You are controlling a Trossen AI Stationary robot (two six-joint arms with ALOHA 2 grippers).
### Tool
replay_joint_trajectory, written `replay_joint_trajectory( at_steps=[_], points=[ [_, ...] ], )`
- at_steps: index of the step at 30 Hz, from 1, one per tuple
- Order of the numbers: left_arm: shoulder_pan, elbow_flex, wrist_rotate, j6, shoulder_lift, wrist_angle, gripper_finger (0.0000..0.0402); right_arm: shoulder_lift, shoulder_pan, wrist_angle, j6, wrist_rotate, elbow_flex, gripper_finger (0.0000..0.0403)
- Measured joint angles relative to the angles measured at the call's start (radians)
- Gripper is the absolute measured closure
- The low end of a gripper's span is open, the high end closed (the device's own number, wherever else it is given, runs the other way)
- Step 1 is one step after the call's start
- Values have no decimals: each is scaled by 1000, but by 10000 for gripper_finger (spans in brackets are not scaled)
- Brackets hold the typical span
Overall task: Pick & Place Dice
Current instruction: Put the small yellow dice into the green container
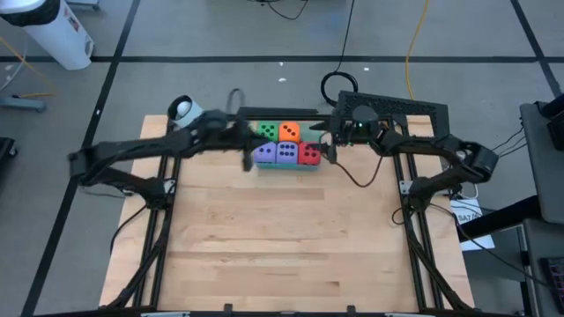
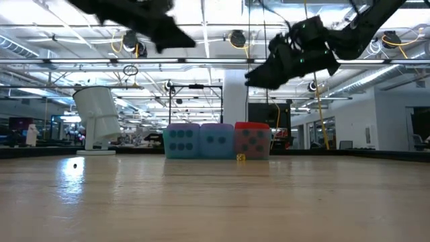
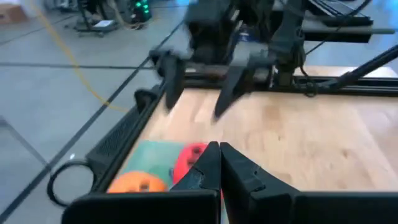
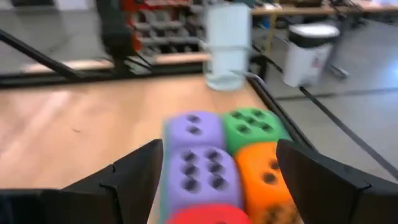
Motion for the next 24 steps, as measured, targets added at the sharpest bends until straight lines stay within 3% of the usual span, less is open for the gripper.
replay_joint_trajectory(
  at_steps=[2, 9, 15, 20, 24],
  points=[
    [-21, -104, -14, -36, -105, 12, 401, -28, 41, 1, 8, 7, 0, 96],
    [-116, -439, -105, -57, -384, 133, 401, -110, 205, -13, 155, 209, 0, 96],
    [-162, -658, -134, -106, -453, 357, 401, -94, 355, -77, 236, 291, -39, 96],
    [-145, -691, -232, -95, -482, 395, 400, -32, 492, 32, 258, 488, -137, 96],
    [-140, -692, -230, -94, -499, 382, 393, 41, 583, 215, 256, 597, -249, 96]
  ],
)
